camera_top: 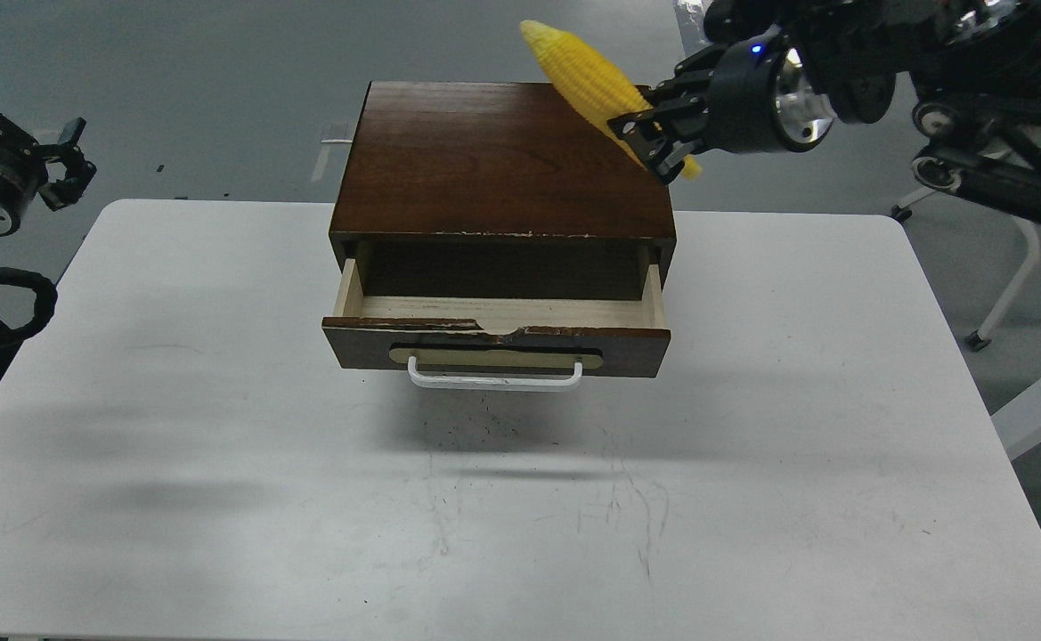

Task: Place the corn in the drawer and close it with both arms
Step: 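Lift the corn cob with the right gripper and carry it over the drawer, then lower the corn into the open drawer, release, and withdraw the right gripper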

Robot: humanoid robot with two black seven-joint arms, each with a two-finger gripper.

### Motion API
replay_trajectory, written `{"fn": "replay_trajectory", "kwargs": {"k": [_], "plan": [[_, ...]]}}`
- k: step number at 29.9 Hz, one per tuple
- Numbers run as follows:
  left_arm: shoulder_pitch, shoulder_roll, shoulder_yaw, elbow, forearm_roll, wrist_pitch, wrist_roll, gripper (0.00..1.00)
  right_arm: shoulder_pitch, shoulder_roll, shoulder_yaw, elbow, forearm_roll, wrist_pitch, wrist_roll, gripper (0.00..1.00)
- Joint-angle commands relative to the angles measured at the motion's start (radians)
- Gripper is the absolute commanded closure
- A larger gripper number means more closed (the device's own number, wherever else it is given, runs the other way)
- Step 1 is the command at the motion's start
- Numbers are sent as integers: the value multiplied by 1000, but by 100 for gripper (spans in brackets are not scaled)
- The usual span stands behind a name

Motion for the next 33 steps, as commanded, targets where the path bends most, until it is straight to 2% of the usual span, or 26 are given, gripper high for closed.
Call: {"fn": "replay_trajectory", "kwargs": {"k": [1, 5, 12, 16, 21, 23, 25, 27, 33], "plan": [[2, 2, -2, -2, -4, 0, -5, 2, -14, 90, -6, 9, -132, -1, 3, 93], [2, -1, -5, -2, -13, 0, -10, 2, -32, 186, -38, 8, -246, -1, 13, 93], [2, 0, -6, -2, -15, 0, -13, 2, -37, 232, -110, 5, -324, -7, 15, 92], [2, 12, -11, -2, -16, 0, -13, 2, -37, 252, -121, -1, -330, -7, 18, 79], [2, 14, -11, -2, -16, 0, -13, 2, -54, 284, -121, -7, -329, -8, 20, 75], [2, 17, -11, -2, -16, 0, -13, 2, -60, 284, -121, -12, -327, -8, 20, 65], [2, 17, -11, -2, -16, 0, -13, 2, -70, 279, -121, -17, -317, -8, 39, 50], [2, 17, -11, -2, -16, 0, -13, 2, -72, 275, -122, -17, -317, -8, 59, 48], [2, 17, -11, -2, -16, 0, -15, 2, -73, 262, -119, -17, -315, -10, 63, 42]]}}
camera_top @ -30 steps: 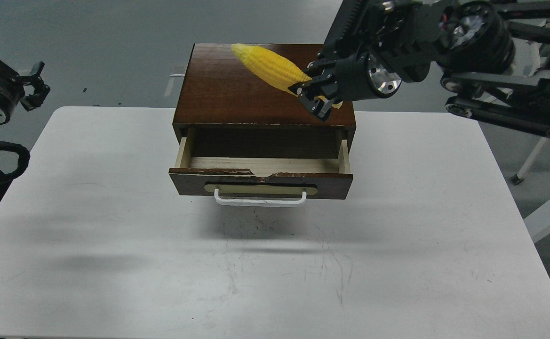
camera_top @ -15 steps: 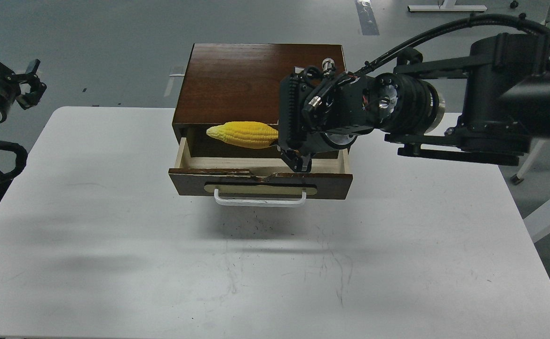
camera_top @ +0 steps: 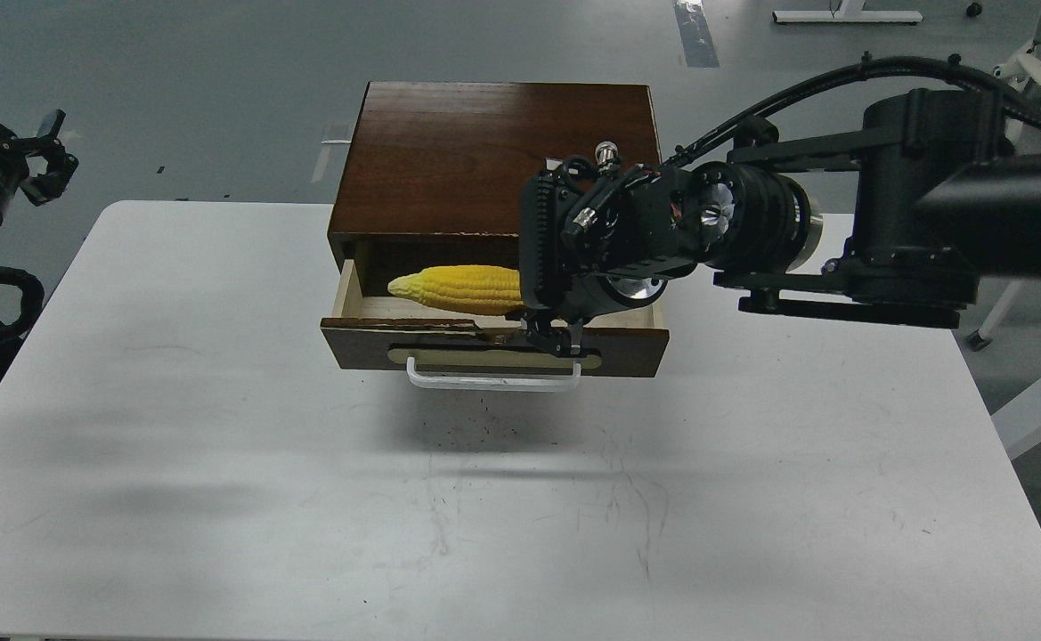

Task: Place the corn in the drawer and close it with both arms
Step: 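Lower the corn into the open drawer, release, and withdraw the right gripper, then bring the left gripper down to the front of the open drawer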

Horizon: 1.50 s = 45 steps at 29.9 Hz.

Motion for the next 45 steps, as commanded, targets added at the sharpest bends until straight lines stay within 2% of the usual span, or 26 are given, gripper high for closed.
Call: {"fn": "replay_trajectory", "kwargs": {"k": [1, 11, 16, 18, 22, 23, 28, 31, 34, 36, 39, 42, 45], "plan": [[0, 0, 0, 0, 0, 0, -1, 2, -2, -4, 2, 0, 1, -1, 1, 42], [-2, 17, 0, 0, 0, 0, -3, 2, 11, -16, 27, -6, 7, -35, 4, 39], [-2, 51, -1, -5, 0, 0, -3, 2, 2, -64, 221, -116, 111, -55, 27, 33], [-3, 54, -1, -5, 0, 0, -1, 2, -31, -65, 330, -200, 249, -55, 53, 24], [-20, 51, -1, -6, 0, 0, 11, 2, -45, -73, 424, -280, 381, -59, 53, 14], [-37, 49, 0, -6, 6, 0, 14, 2, -47, -84, 456, -306, 434, -68, 55, 8], [-89, 40, 9, -9, 15, 0, 17, 3, -47, -145, 524, -405, 679, -79, 50, 7], [-115, 38, 17, -23, 75, 0, 16, 4, -56, -228, 528, -484, 853, -85, 50, 6], [-167, 25, 34, -87, 185, 0, 6, 4, -99, -268, 527, -544, 1030, -84, 50, 4], [-178, 25, 34, -153, 250, 0, 0, 7, -137, -295, 530, -592, 1171, -75, 47, 2], [-199, 25, 34, -274, 348, 0, 2, 8, -194, -331, 519, -687, 1406, -65, 47, 0], [-221, 31, 32, -397, 481, 0, 2, 10, -260, -332, 533, -759, 1568, -43, 45, 0], [-221, 38, 32, -592, 635, 0, 2, 11, -302, -332, 539, -851, 1760, 7, 44, 0]]}}
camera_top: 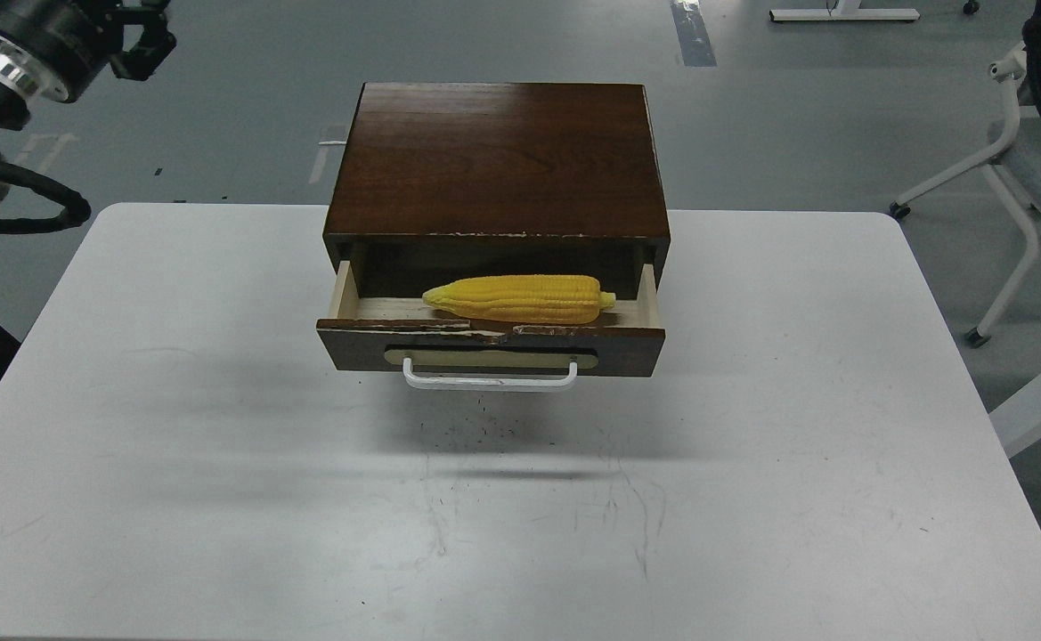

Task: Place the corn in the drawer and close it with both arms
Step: 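Bring the left gripper down to the front of the open drawer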

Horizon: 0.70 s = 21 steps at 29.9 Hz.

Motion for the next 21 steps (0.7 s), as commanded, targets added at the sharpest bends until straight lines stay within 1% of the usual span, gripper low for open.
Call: {"fn": "replay_trajectory", "kwargs": {"k": [1, 3, 4, 5, 7, 9, 10, 11, 13, 15, 17, 19, 21], "plan": [[-1, 8, 0, -235, 185, 0, 0, 12, -58, -1, 6, -102, 252, 55, -2, 0], [-1, 7, 0, -308, 262, 0, 0, 16, -79, -1, 6, -125, 336, 67, -5, 0], [4, 0, 0, -366, 347, 0, 0, 22, -99, -1, 6, -143, 389, 78, -8, 0], [4, -3, -3, -394, 390, 0, -1, 24, -110, -1, 6, -151, 414, 84, -9, 0], [8, -15, 0, -513, 530, 0, -1, 36, -154, -1, 9, -189, 465, 107, -9, 0], [8, -24, 1, -563, 591, 0, -1, 37, -174, 0, 23, -206, 466, 115, -8, 0], [10, -33, 6, -607, 663, 0, 0, 41, -200, 0, 47, -217, 472, 123, -8, 0], [10, -38, 8, -629, 706, 0, 0, 43, -217, 0, 64, -219, 483, 129, -8, 0], [13, -47, 27, -724, 869, 0, -1, 51, -307, 0, 148, -220, 566, 188, -11, 0], [22, -40, 60, -794, 953, 0, -1, 57, -375, 0, 198, -220, 625, 188, -11, 0], [31, -29, 83, -843, 987, 0, -1, 60, -409, 2, 227, -220, 647, 188, -11, 0], [53, -15, 107, -929, 1015, 0, 0, 68, -468, 11, 302, -220, 696, 188, -9, 0], [67, -16, 126, -965, 1047, 0, 3, 72, -521, 15, 362, -220, 753, 188, -13, 0]]}}
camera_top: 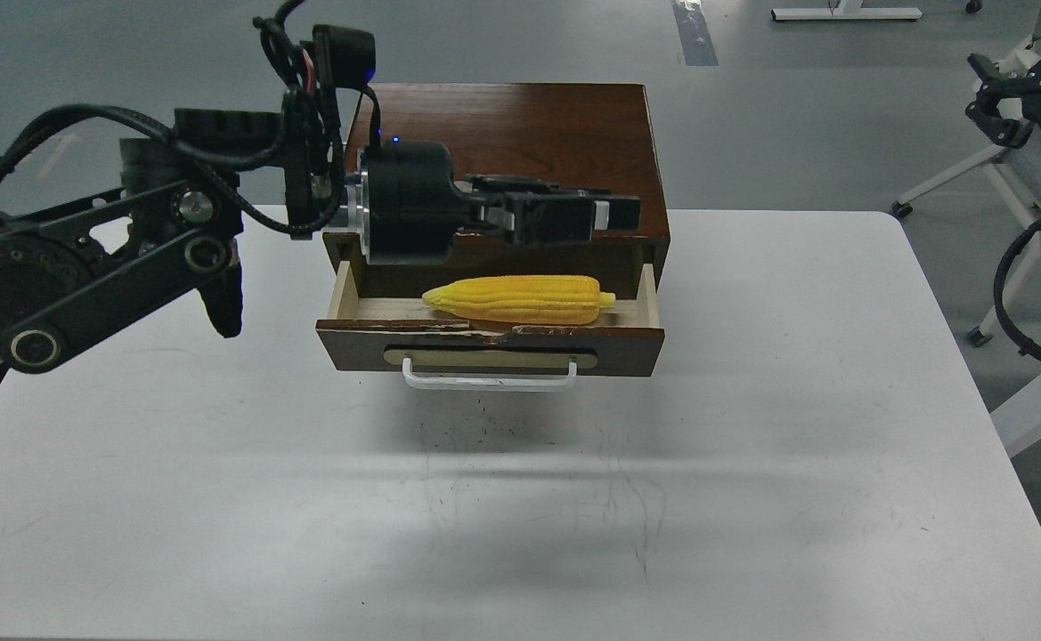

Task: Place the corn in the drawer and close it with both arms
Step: 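Bring the left gripper down to the front of the open drawer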

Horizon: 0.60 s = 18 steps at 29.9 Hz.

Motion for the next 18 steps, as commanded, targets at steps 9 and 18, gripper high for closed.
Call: {"fn": "replay_trajectory", "kwargs": {"k": [9, 18], "plan": [[23, -45, 168, -71, 352, 0, 9, 100, -149, 132, 144, -1, 270, 0, -8, 0], [23, -39, 256, -45, 567, 0, 11, 100, -168, 128, 172, -1, 276, 0, -3, 0]]}}
